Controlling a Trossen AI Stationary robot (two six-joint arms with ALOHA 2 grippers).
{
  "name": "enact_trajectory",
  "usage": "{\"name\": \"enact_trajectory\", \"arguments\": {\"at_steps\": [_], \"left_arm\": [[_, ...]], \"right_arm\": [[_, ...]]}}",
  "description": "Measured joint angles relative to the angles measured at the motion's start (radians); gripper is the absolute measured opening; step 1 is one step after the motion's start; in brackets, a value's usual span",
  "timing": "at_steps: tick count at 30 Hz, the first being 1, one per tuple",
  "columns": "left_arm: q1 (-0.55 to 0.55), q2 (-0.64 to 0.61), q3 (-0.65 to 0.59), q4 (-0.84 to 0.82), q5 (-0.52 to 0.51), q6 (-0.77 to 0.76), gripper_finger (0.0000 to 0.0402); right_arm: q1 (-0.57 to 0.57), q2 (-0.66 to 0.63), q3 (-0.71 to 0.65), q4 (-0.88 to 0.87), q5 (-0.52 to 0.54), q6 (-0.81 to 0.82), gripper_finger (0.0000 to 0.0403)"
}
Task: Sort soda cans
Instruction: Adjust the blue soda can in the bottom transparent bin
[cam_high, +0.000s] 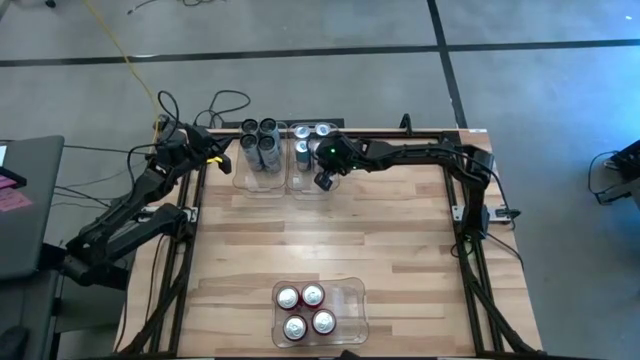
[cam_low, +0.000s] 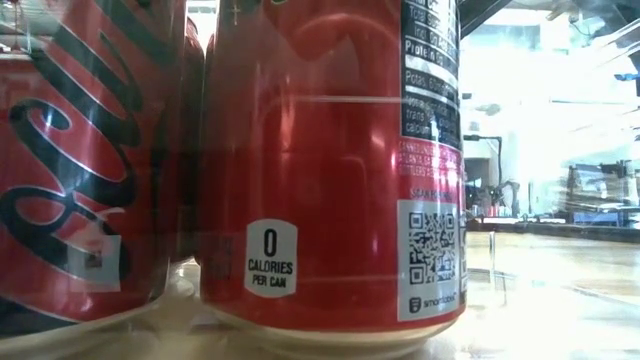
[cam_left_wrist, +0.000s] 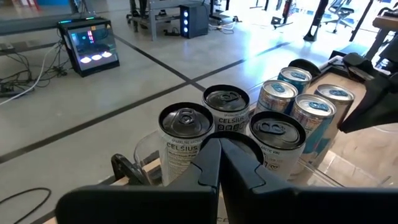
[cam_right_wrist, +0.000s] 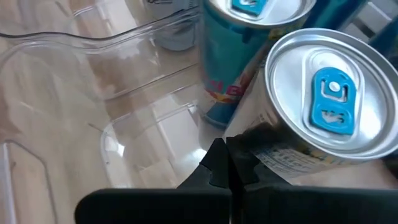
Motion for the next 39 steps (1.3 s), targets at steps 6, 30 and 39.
{"name": "enact_trajectory", "arguments": {"at_steps": [6,30,39], "left_arm": [[0.0,0.0,0.0,0.0,0.0,-0.004,0.0],[0.0,0.0,0.0,-0.001,0.0,-0.007,0.0],[0.0,0.0,0.0,-0.001,0.0,-0.007,0.0]], "right_arm": [[0.003,0.0,0.0,-0.004,0.012,-0.006,0.0],[-0.008,0.0,0.0,0.025,0.01,-0.043,0.0],[-0.003,0.0,0.0,0.012,0.009,-0.045,0.0]]}}
